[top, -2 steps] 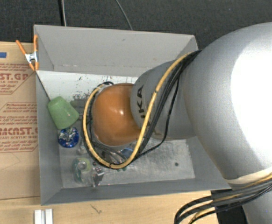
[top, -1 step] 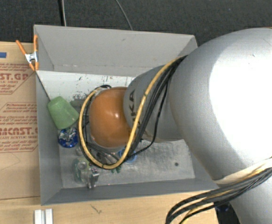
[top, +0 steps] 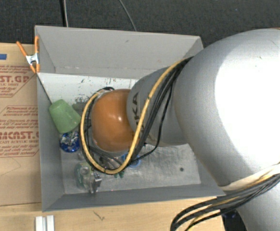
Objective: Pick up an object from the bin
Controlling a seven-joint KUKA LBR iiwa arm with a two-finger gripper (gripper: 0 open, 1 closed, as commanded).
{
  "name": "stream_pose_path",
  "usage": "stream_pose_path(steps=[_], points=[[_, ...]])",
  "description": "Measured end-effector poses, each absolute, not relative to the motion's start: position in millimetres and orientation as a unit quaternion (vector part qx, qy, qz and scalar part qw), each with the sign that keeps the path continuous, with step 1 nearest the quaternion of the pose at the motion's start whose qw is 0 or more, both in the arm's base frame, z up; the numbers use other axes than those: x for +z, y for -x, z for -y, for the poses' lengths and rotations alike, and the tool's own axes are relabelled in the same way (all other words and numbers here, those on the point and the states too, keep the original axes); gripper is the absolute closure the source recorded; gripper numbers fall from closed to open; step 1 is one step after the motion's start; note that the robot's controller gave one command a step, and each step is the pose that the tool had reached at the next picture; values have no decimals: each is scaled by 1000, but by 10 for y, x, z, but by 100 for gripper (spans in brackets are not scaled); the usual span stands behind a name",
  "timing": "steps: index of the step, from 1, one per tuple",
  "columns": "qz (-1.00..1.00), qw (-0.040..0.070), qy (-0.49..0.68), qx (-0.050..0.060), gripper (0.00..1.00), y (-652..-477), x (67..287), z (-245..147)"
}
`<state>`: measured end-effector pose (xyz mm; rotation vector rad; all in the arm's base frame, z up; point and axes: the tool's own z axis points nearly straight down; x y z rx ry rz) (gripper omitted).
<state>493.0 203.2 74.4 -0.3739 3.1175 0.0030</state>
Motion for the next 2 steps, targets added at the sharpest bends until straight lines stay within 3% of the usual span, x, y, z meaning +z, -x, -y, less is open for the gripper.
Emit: stream_pose_path(steps=[1,2], points=[[-993,6,119,2,100,-4953,759,-2042],[-993,5,119,1,100,-4969,1751,-2056]])
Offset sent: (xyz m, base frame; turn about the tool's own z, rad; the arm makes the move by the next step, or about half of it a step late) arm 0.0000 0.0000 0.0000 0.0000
